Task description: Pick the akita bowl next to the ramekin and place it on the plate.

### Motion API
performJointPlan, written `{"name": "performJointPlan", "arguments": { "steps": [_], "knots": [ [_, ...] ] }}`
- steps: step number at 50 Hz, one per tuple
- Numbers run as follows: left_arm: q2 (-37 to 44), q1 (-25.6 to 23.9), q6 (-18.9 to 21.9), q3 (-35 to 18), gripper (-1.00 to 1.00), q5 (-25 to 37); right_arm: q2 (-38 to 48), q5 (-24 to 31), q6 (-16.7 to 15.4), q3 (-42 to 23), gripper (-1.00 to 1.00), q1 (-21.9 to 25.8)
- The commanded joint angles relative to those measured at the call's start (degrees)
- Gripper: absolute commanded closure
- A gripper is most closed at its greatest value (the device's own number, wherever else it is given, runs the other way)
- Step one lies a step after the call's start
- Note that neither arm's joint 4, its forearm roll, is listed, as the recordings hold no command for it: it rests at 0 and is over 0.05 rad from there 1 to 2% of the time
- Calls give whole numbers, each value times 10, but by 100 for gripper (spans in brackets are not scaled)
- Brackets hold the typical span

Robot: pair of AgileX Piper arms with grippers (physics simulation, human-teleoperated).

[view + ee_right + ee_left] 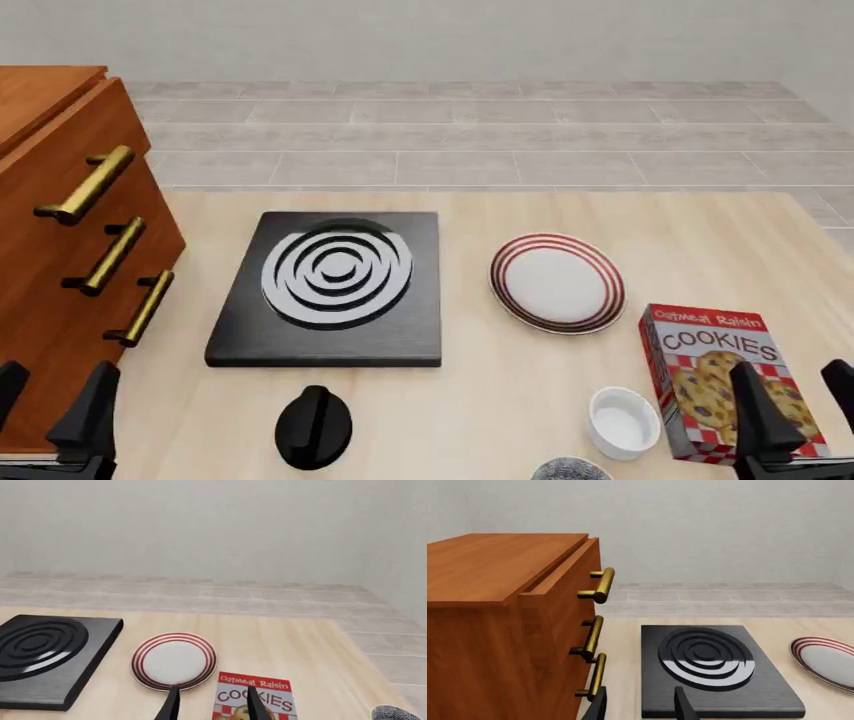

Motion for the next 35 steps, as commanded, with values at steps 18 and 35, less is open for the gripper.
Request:
{"name": "performJointPlan", "arguments": {
  "steps": [18,35],
  "knots": [
    [0,0,0,0,-100,0,-11,92,-30,-47,-100,11],
    [0,0,0,0,-100,0,10,173,-33,-99,-100,32]
  ]
}}
